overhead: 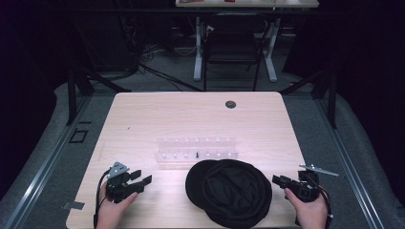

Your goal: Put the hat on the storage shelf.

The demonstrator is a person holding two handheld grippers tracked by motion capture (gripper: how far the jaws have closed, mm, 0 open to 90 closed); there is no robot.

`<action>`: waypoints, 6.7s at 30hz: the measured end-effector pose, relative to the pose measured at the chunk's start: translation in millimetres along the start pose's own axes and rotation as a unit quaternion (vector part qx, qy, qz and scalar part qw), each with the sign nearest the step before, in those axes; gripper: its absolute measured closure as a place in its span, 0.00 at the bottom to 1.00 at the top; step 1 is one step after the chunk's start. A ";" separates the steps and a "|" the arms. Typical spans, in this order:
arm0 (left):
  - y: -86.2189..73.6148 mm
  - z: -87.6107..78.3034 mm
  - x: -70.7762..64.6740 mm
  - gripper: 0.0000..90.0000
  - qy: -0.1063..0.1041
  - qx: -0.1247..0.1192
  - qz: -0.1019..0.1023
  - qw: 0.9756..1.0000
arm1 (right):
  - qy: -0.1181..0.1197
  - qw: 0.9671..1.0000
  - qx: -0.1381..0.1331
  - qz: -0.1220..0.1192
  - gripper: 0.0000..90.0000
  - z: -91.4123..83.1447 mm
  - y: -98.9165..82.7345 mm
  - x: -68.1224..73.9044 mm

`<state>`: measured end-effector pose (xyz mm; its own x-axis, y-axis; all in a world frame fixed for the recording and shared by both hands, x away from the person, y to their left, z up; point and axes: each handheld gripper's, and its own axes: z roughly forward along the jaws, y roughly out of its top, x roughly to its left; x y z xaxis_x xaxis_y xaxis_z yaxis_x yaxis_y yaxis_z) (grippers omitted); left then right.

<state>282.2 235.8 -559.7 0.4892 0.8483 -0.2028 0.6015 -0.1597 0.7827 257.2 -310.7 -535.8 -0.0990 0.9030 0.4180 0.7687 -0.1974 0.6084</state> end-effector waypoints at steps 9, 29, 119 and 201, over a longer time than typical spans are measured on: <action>1.8 5.8 -6.9 0.50 -0.008 0.009 0.015 1.000 | 0.013 0.999 0.031 0.003 0.71 -8.7 0.1 7.8; 1.4 6.2 -7.9 0.50 -0.007 0.012 0.017 1.000 | 0.025 0.995 0.092 -0.009 0.91 -3.8 -1.4 20.5; 0.3 7.8 -9.0 0.50 -0.005 0.016 0.019 1.000 | -0.019 0.957 0.288 -0.034 0.97 19.5 71.7 42.8; 0.2 8.8 -10.8 0.51 -0.006 0.016 0.019 1.000 | 0.276 0.943 0.183 0.030 0.98 -74.9 141.6 125.6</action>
<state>282.6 222.1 -562.6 0.5197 0.8348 -0.1816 0.6025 -0.2074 0.7707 306.3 -253.8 -346.6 -0.2848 0.5388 0.7929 0.9397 -0.0064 0.3418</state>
